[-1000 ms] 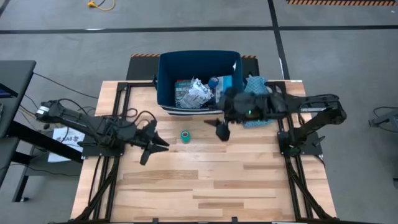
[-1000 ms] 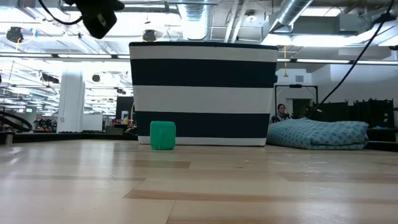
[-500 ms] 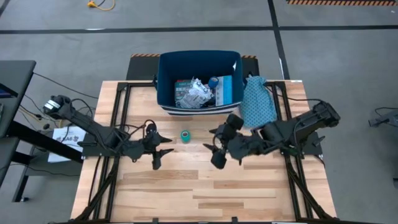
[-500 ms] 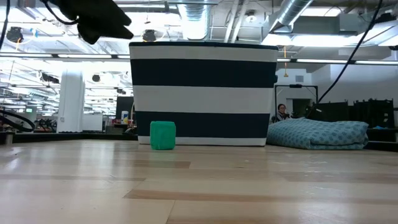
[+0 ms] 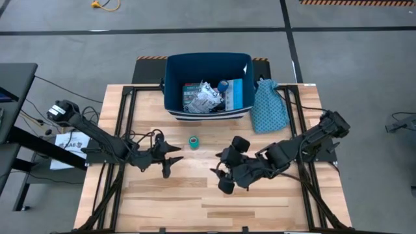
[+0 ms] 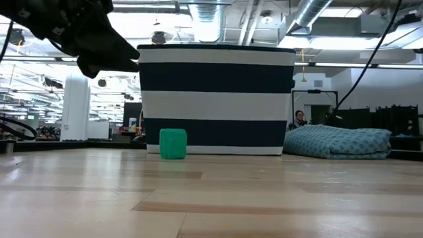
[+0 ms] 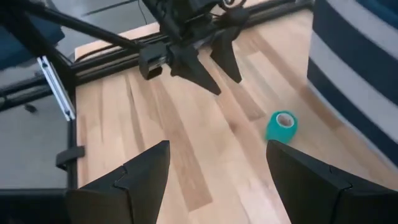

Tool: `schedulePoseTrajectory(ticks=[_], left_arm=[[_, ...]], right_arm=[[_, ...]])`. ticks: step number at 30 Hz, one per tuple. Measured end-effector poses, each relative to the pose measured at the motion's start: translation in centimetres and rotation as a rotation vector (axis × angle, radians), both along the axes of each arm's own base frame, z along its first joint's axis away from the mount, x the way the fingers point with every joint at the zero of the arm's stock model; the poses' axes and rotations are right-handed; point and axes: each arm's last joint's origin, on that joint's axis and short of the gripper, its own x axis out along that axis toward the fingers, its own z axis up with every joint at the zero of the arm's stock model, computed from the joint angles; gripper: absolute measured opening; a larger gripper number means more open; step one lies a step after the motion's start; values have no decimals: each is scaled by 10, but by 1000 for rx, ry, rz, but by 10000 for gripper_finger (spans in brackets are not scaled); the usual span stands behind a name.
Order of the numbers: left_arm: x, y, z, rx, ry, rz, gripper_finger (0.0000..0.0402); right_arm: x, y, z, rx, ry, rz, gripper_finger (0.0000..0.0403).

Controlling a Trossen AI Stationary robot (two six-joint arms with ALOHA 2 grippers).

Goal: Pick & place medical supplies in basket/bin
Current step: Put the green rolled bandage into the bin

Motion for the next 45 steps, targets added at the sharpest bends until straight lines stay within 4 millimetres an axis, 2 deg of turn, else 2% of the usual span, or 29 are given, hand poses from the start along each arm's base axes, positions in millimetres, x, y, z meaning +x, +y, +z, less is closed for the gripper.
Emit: schedulePoseTrajectory(ticks=[4,10,18,24,32,39,45], left_arm=[[0,3,-2,78,34,-15,178],[0,7,-4,233,96,-42,178],[1,9,-4,199,87,-10,178],[2,21,-10,59,127,71,179],[2,28,-15,55,175,92,220],[17,22,-38,112,248,27,261],[37,14,-63,135,224,-17,265]], right_arm=[[5,-3,-4,68,-2,-43,260],[13,-6,-9,81,0,-54,260],[15,-5,-8,78,-17,-43,260],[15,-5,-8,72,-17,-39,260],[17,-10,-8,70,-14,-52,260],[17,-12,-9,57,-1,-53,260],[15,-13,-10,24,28,-38,260]])
